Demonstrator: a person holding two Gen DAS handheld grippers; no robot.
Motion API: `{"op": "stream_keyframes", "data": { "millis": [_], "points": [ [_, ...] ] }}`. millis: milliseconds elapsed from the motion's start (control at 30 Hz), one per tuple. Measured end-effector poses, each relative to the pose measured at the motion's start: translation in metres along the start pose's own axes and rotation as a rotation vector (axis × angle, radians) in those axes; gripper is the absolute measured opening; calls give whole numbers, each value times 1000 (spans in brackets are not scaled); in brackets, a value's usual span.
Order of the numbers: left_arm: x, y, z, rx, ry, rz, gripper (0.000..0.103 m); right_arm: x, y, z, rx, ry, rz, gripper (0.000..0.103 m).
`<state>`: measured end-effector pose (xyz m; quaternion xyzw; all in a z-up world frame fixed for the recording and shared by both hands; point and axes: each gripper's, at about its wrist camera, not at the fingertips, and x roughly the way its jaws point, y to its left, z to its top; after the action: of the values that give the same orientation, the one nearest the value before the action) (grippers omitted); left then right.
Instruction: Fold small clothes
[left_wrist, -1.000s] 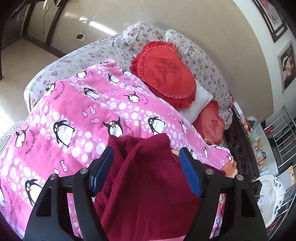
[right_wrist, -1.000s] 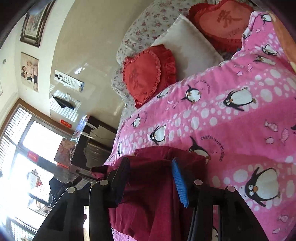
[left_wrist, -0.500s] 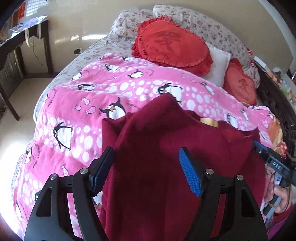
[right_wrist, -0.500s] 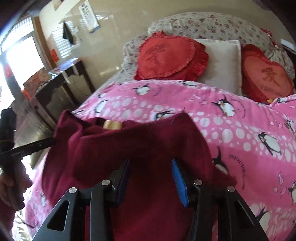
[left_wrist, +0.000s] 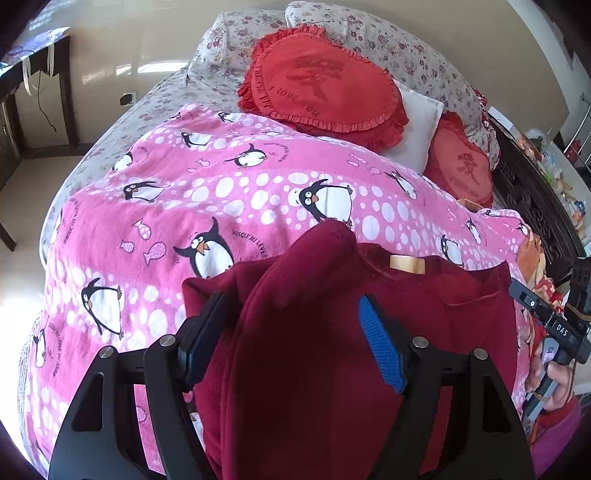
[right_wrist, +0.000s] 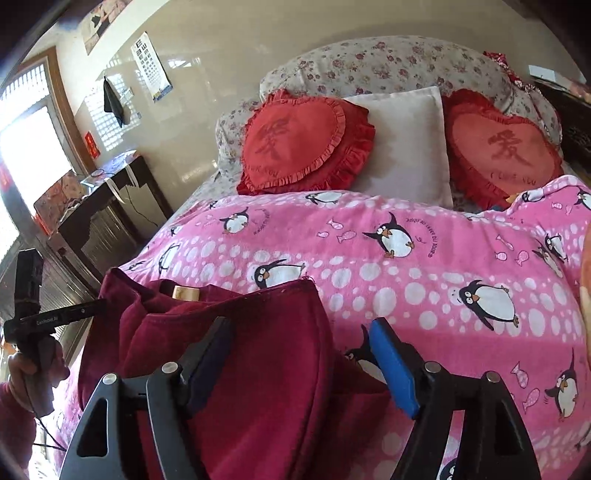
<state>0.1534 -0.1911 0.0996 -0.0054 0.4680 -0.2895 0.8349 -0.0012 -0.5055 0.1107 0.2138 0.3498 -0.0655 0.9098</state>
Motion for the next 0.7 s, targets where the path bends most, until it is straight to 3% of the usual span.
{"op": "stream_keyframes", "data": {
  "millis": [33,67,100,133,167,200,367,600,700],
  "points": [
    [4,0,2,-12,2,-7,73,7,-3,1,21,12,24,72],
    [8,0,3,-23,9,-16,72,13,-3,2,37,28,41,56],
    [12,-2,4,-25,15,-18,58,18,-3,1,41,44,52,43],
    [14,-4,5,-11,13,4,31,22,-1,1,35,59,54,24],
    [14,-6,7,11,8,31,18,24,2,2,19,57,43,12],
    [14,-6,8,18,3,30,8,23,4,3,5,45,37,7],
    [6,13,19,-59,-65,32,8,6,2,22,20,-49,17,6],
    [18,26,17,-149,6,8,11,50,-2,16,38,98,-87,9],
    [-1,22,11,-117,-11,27,19,18,6,14,18,17,-111,15]
  ]
}}
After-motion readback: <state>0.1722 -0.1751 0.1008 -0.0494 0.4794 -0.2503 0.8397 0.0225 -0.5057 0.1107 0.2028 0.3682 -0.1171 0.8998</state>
